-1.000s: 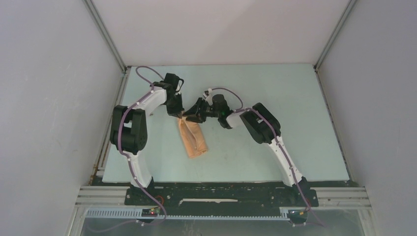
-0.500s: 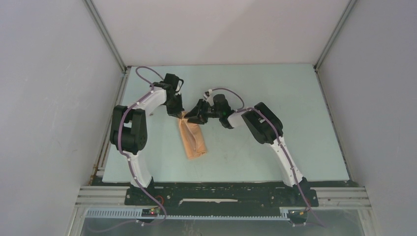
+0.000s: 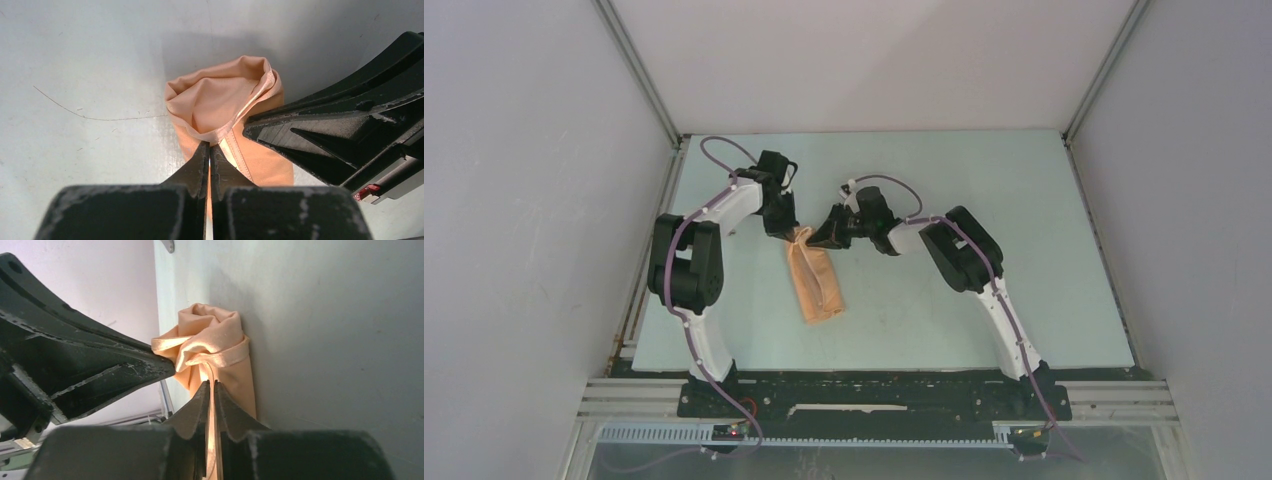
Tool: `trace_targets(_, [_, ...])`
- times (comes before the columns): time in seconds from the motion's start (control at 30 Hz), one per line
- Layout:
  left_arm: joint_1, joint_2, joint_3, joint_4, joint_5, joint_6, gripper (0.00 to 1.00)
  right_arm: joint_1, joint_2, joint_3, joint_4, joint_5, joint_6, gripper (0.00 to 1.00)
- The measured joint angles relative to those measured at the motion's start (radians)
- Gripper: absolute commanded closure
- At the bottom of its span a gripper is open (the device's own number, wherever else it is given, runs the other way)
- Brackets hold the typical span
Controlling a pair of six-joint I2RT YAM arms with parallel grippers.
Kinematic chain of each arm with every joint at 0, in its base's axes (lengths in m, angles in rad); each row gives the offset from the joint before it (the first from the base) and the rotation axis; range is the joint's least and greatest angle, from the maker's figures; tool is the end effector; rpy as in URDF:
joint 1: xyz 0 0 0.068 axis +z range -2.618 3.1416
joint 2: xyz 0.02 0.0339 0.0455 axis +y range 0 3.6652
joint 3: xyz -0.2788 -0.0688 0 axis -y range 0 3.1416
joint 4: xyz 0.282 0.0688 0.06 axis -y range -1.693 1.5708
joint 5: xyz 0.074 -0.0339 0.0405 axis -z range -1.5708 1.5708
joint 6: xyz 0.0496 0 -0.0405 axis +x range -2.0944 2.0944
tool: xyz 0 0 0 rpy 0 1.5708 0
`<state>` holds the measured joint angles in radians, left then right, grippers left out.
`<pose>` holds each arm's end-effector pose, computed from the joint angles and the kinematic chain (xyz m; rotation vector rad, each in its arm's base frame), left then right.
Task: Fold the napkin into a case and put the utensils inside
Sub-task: Grasp the top corner of the smaller rectangle folded napkin from the folded napkin.
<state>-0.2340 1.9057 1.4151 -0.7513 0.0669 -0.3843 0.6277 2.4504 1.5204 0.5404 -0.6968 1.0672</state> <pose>0.4161 -0.1026 0.1800 -0.1974 2.8324 -0.2339 0.4306 0.3518 0.0585 -0.0445 2.3291 1.6816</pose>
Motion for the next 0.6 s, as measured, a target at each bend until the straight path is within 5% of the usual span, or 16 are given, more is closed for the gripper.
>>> trace_targets(0.33, [0.000,0.000,0.000,0.005,0.008,0.000,1.00,0.002,-0.006,0.083,-0.158,0.037,-0.118,0.77])
trace_targets(0.6, [0.000,0.000,0.000,0.009,0.024,0.000,1.00,0.032,-0.006,0.144,-0.251,0.115,-0.173,0.80])
